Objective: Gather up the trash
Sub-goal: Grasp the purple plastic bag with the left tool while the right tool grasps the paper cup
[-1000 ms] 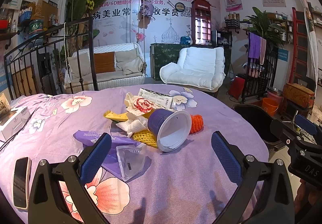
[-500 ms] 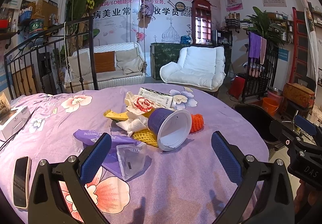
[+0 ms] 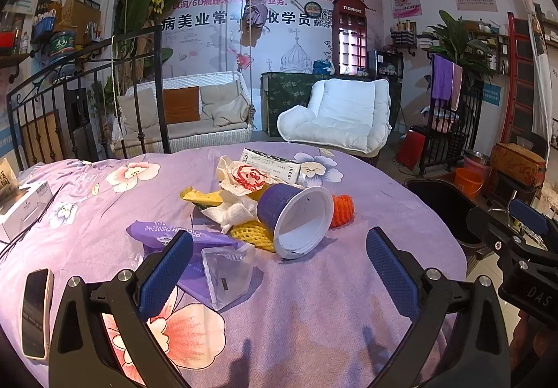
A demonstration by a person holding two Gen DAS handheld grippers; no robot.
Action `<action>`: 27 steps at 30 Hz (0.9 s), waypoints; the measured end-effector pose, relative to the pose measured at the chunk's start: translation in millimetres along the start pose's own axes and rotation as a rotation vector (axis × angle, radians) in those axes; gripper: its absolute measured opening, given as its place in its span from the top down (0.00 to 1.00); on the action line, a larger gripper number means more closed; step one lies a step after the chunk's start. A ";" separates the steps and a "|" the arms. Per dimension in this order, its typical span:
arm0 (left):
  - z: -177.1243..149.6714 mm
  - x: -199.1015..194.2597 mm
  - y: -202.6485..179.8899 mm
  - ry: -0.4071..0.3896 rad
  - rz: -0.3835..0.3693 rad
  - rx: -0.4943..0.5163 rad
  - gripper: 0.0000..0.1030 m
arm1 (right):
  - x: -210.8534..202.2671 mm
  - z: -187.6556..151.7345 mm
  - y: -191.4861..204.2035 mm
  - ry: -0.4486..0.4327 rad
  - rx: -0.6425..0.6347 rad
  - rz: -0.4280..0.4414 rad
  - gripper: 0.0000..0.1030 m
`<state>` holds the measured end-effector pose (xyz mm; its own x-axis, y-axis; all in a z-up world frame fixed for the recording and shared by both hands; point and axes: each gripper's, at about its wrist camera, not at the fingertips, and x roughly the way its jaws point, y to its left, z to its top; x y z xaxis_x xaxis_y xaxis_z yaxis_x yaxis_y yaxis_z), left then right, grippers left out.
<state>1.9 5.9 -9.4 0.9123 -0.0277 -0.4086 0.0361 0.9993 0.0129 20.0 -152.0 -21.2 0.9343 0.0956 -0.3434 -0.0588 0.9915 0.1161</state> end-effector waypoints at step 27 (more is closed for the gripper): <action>-0.9 53.5 89.7 0.262 0.017 -0.295 0.04 | 87.4 0.6 50.4 0.212 -0.260 0.239 0.07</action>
<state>53.6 94.0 -30.9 0.7755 -0.0416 -0.6300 -0.1316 0.9653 -0.2257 98.9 -93.7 -44.9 0.7922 0.3149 -0.5228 -0.3775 0.9259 -0.0143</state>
